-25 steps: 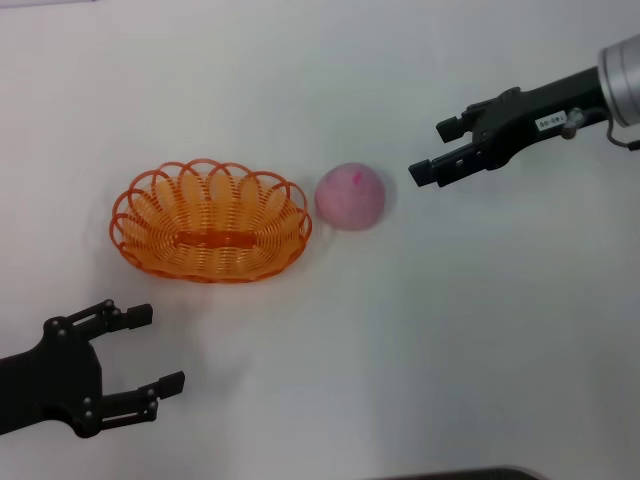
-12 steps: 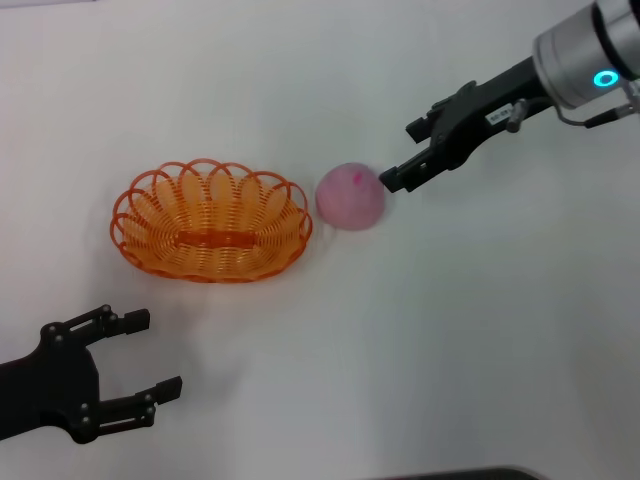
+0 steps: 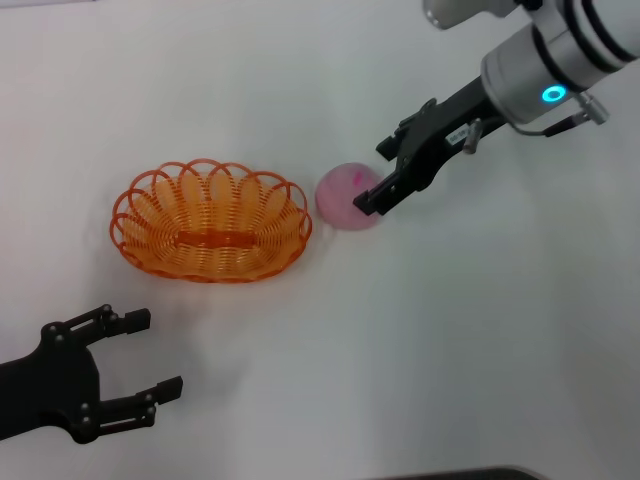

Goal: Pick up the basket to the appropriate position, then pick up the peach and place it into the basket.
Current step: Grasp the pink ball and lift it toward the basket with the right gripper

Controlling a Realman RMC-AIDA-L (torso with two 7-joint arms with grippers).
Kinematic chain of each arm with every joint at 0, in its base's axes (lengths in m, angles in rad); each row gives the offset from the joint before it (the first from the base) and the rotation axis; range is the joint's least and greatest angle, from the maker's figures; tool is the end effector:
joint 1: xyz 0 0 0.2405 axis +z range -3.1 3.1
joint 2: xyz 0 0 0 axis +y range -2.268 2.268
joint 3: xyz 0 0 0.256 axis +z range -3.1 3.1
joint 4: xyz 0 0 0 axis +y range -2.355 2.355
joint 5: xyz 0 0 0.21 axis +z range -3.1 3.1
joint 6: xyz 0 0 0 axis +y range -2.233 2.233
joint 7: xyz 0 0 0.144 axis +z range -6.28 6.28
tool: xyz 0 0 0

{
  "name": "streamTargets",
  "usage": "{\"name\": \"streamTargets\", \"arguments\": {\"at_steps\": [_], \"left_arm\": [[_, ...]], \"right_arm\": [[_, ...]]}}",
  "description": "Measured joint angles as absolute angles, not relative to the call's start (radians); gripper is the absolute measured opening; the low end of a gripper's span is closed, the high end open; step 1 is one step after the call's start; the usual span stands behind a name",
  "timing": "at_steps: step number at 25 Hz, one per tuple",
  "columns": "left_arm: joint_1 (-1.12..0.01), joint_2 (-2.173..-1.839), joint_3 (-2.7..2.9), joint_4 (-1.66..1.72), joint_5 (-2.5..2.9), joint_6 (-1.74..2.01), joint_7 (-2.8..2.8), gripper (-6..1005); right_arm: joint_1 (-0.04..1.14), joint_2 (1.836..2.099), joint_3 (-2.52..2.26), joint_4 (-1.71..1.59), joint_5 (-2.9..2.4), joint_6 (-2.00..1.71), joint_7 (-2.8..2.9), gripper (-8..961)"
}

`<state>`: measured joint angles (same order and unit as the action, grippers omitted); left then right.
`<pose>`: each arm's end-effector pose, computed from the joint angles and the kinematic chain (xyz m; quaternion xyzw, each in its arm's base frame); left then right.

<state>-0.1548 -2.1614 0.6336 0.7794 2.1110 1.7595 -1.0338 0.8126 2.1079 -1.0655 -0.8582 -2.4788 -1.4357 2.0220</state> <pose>-0.3314 0.1967 -0.0112 -0.9487 -0.1822 -0.2208 0.1342 0.1857 0.3852 -0.0352 -0.9665 0.2319 -0.0798 0.0755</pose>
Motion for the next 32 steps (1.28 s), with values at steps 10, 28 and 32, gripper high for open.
{"name": "streamTargets", "arguments": {"at_steps": [10,28,32], "left_arm": [[-0.155,-2.161,0.634,0.774,2.108,1.768,-1.034,851],[-0.152,-2.163,0.634,0.775,2.106,1.772,-1.037,846],[-0.152,-2.163,0.634,0.774,2.108,1.772,-1.038,845]], "right_arm": [[0.827,2.105,-1.162,-0.791,-2.446,-1.330,2.032,856],[0.840,2.102,-1.233,-0.730,-2.392,-1.240,2.032,852],[0.840,2.101,-1.243,-0.729,-2.395,-1.243,2.042,851]]}}
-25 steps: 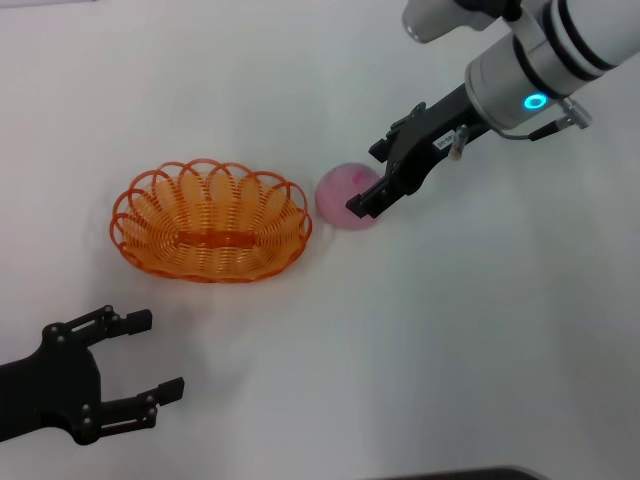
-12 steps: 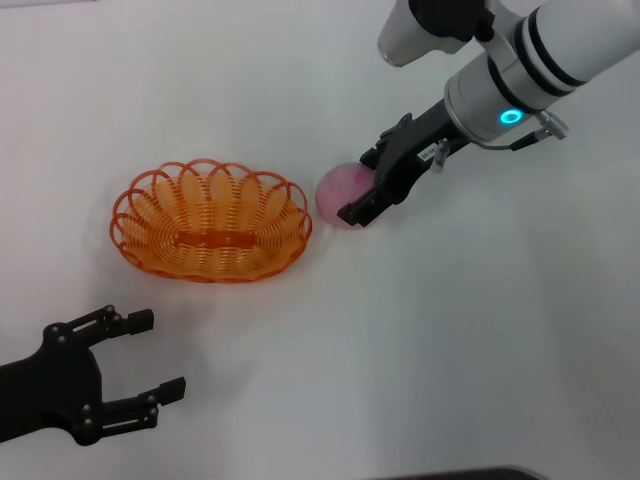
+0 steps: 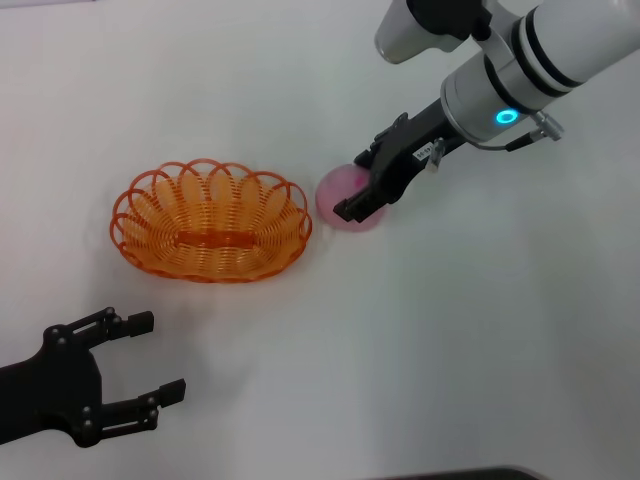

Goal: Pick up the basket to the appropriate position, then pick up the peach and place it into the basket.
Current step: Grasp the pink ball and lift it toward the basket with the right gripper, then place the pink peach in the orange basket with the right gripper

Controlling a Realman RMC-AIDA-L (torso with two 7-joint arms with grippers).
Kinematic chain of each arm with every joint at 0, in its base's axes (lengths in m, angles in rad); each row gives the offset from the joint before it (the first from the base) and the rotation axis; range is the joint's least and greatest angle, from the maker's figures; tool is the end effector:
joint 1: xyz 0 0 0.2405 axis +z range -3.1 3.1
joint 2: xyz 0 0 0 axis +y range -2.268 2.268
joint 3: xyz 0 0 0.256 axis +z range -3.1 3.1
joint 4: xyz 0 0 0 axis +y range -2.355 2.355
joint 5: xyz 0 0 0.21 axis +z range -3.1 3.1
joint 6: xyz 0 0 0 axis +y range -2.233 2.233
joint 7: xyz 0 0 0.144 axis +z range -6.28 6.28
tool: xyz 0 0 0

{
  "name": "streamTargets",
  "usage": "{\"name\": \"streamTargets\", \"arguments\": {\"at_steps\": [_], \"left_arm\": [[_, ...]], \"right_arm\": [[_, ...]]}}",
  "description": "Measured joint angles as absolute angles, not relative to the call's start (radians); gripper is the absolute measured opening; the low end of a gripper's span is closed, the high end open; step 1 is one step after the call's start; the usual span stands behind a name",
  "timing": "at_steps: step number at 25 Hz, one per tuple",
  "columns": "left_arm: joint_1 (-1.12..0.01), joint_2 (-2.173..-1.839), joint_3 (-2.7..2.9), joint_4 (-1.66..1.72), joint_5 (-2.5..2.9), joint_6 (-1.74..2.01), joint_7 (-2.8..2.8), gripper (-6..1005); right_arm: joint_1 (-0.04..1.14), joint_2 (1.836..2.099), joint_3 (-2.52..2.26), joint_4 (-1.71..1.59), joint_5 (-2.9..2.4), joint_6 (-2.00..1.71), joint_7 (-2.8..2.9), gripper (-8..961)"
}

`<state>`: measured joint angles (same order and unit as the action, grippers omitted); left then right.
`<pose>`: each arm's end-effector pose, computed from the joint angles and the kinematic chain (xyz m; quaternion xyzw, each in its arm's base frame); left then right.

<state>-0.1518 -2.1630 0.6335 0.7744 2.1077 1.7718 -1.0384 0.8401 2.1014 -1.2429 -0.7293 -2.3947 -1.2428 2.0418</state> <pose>-0.3299 0.1943 -0.0122 -0.9470 -0.1857 -0.2281 0.1293 0.1866 0.3894 -0.0684 -0.9671 0.2174 -0.0965 0.0899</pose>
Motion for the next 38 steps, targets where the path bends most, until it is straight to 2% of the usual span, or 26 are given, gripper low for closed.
{"name": "streamTargets", "arguments": {"at_steps": [12,18,23,38], "left_arm": [[-0.147,-2.163,0.634,0.776,2.106,1.773,-1.040,842],[-0.147,-2.163,0.634,0.776,2.109,1.773,-1.040,840],[-0.144,-2.162,0.634,0.776,2.106,1.773,-1.040,840],[-0.143,-2.160,0.632,0.783,2.103,1.786,-1.040,841]], "right_arm": [[0.827,2.100,-1.259,-0.738,-2.393,-1.248,2.044,626],[0.807,2.094,-1.231,-0.809,-2.397,-1.327,2.036,411],[0.797,2.091,-1.171,-0.856,-2.393,-1.402,2.016,318],[0.795,2.091,-1.100,-0.923,-2.350,-1.571,1.974,319]]}}
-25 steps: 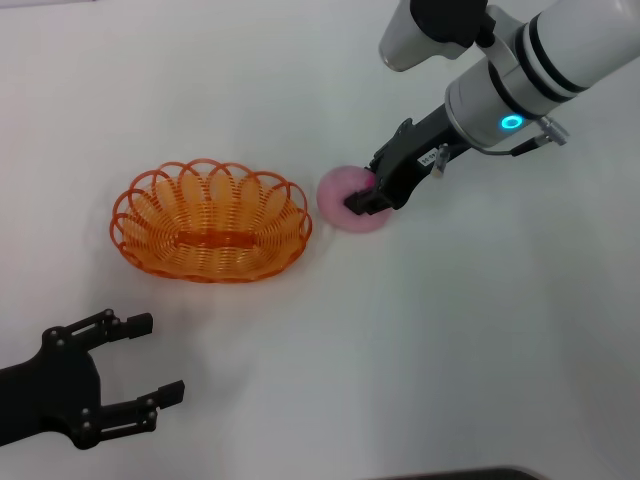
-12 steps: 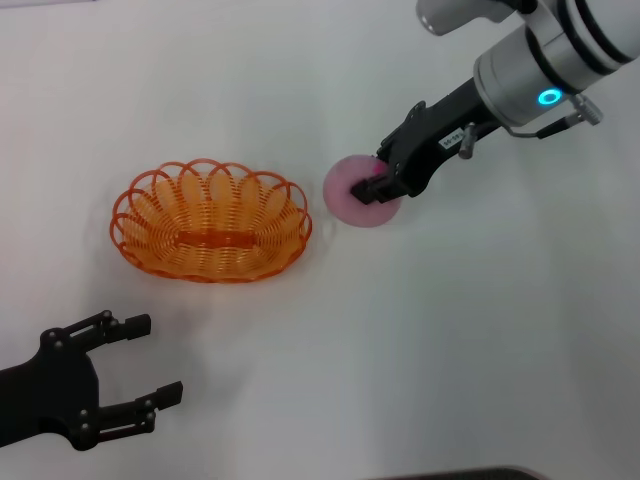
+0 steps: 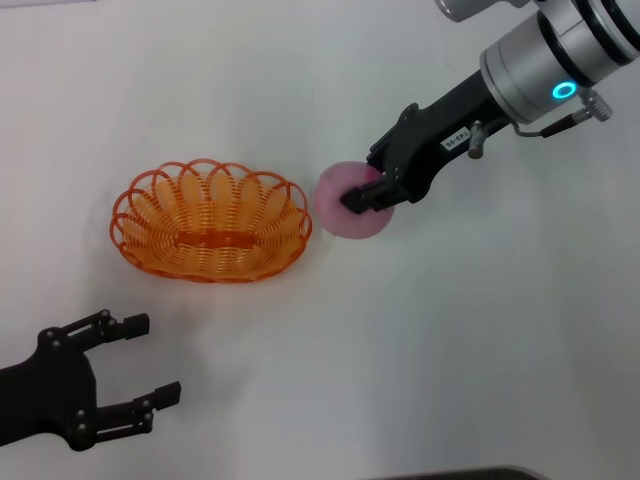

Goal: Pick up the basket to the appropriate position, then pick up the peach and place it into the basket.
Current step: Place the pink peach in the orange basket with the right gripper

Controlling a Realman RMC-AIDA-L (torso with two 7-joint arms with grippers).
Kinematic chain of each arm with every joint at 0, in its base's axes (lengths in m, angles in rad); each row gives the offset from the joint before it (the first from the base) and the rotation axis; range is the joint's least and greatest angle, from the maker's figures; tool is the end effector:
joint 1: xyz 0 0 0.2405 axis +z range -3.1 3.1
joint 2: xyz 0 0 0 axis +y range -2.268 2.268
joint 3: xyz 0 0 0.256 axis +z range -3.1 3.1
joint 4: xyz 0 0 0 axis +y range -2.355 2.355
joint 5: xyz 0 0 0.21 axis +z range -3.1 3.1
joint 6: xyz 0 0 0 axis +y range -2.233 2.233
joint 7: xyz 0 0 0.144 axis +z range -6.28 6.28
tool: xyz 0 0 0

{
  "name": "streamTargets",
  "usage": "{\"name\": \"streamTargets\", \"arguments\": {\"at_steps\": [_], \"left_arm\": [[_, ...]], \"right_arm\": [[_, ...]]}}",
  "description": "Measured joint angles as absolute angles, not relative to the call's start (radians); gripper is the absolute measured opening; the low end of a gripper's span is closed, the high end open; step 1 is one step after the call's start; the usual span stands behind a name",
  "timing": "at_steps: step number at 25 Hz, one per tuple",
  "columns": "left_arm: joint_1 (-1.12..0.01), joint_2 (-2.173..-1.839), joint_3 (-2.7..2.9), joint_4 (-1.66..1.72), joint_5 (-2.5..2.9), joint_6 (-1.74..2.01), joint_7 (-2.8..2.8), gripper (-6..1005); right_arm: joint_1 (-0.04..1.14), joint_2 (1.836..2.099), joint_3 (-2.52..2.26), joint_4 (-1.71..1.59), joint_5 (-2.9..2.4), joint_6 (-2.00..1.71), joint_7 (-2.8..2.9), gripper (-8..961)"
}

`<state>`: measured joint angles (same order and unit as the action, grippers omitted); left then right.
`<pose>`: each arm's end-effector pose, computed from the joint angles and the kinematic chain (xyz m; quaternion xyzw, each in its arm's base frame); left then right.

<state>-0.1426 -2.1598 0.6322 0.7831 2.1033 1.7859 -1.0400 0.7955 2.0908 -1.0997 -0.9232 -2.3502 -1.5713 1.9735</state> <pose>-0.3307 0.1915 -0.0090 -0.9465 -0.1856 -0.2299 0.1296 0.1656 0.3708 -0.0271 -0.9801 0.1926 -0.0439 0.0164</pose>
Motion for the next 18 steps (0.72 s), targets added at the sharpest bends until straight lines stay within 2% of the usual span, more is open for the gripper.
{"name": "streamTargets", "arguments": {"at_steps": [18], "left_arm": [[-0.152,-2.160,0.612,0.784,2.102,1.791,-1.040,840]], "right_arm": [[0.789,2.101,-1.279,-0.895,-2.172,-1.402,1.927,318]]}}
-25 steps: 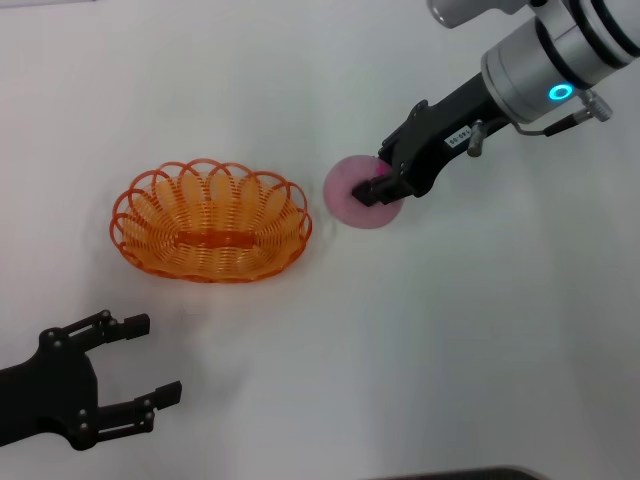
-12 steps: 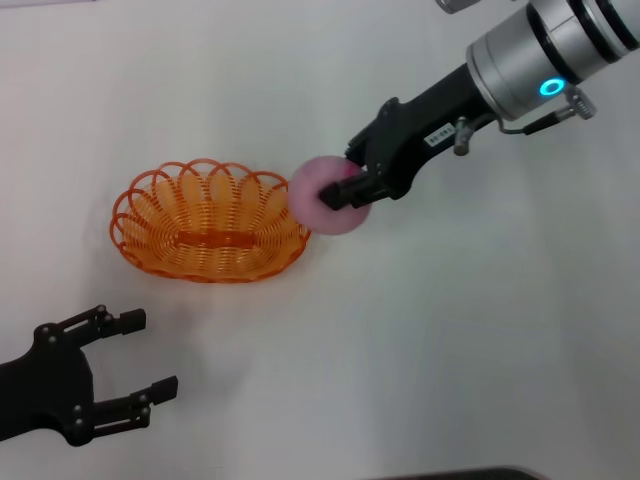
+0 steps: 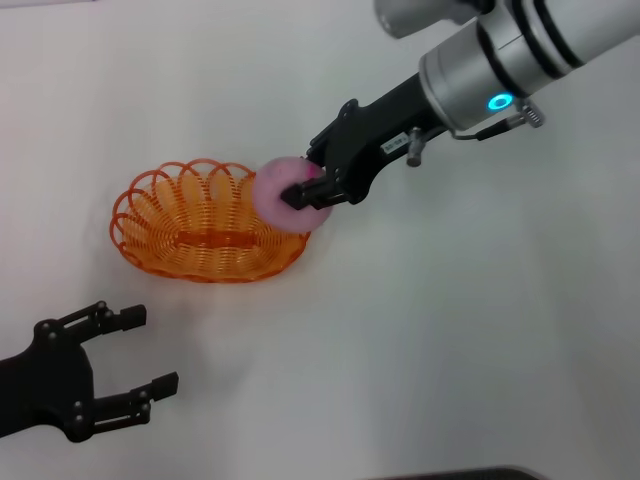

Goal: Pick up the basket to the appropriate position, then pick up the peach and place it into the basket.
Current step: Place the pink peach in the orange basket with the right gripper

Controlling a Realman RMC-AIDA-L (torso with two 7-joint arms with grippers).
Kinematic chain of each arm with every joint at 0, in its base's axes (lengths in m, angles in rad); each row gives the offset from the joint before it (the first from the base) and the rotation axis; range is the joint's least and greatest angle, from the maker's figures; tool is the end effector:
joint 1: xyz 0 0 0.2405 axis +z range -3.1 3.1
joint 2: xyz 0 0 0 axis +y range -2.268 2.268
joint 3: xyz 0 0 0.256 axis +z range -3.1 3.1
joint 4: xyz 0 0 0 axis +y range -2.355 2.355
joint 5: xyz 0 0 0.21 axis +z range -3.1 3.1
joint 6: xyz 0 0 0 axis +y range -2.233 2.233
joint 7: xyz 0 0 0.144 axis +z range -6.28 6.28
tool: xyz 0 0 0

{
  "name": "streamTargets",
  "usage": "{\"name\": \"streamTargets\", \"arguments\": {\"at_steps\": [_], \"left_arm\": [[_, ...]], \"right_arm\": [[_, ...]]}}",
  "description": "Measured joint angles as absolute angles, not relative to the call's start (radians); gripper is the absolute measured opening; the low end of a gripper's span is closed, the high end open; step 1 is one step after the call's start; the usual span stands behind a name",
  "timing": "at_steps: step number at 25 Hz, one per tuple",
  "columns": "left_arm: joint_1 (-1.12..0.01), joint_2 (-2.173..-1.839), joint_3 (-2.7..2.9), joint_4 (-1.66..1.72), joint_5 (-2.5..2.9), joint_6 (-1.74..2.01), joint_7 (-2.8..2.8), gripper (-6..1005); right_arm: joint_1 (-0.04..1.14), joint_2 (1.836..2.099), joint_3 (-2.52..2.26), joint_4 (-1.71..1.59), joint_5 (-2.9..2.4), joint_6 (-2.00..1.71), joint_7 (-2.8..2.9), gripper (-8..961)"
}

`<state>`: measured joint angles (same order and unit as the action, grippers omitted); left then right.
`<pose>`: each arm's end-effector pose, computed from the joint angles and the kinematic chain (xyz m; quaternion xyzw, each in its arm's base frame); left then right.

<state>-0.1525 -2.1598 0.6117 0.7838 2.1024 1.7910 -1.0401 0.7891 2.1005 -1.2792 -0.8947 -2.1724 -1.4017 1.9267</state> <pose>-0.3298 0.1949 -0.0063 -0.9449 -0.1835 -0.2343 0.1361 0.1426 0.3715 -0.0584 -0.9897 0.1411 -0.0024 0.0241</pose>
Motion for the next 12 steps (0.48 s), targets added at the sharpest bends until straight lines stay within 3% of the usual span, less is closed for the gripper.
{"name": "streamTargets", "arguments": {"at_steps": [12], "left_arm": [[-0.153,-2.160,0.606,0.783,2.101,1.798,-1.041,841]], "right_arm": [[0.787,2.101,-1.359,-0.870,-2.101,-1.320,1.879,325]]}}
